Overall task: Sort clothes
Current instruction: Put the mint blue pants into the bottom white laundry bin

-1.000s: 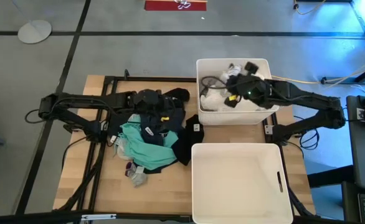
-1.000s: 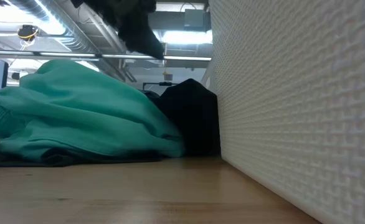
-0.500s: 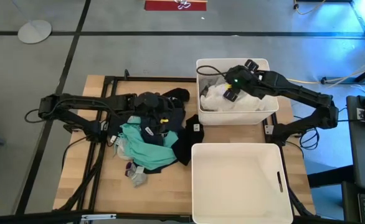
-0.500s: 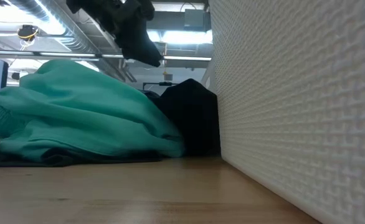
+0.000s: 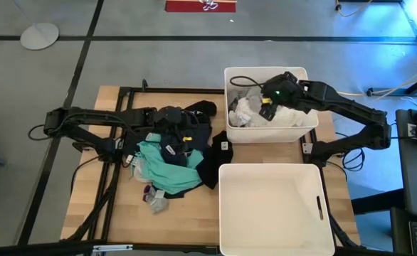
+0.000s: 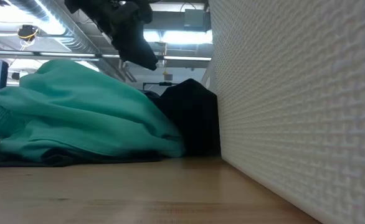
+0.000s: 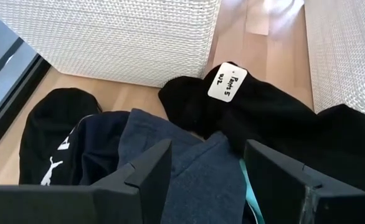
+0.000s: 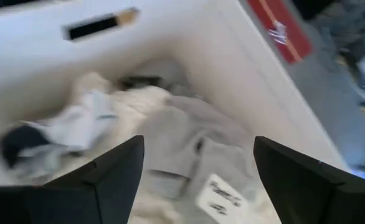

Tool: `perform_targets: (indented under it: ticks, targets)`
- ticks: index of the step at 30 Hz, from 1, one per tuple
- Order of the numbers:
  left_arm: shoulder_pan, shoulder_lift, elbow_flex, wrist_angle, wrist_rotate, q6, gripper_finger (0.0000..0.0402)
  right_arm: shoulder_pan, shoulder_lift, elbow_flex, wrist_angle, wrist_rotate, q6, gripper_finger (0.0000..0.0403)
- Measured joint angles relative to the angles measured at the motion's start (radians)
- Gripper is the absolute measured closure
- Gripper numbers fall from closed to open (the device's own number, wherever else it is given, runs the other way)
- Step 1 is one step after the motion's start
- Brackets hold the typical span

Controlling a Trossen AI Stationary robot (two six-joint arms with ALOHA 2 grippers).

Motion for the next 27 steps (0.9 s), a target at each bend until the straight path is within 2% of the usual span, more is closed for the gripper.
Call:
perform_targets:
  ticks: [7,10,15,20,27]
  targets:
    - [-0.004,0.0,0.0,-0.026,0.0,0.0,0.0211,0.0,-0.025,0.0,0.059,-0.256,0.005,0.0102]
    - [-0.026,0.0,0.0,-0.033,-0.001,0.006,0.0211,0.019,-0.026,0.0,0.087,-0.33,0.004,0.0102]
    - [-0.082,-0.017,0.0,-0.084,-0.001,-0.008,0.0211,0.11,-0.026,0.0,0.149,-0.319,-0.007,0.0102]
    - [-0.144,-0.057,-0.001,-0.168,-0.053,-0.077,0.0211,0.201,-0.026,0.0,0.217,-0.319,-0.012,0.0102]
    - [-0.268,-0.116,-0.001,-0.245,-0.06,-0.12,0.0211,0.297,-0.025,0.0,0.261,-0.318,-0.034,0.0102]
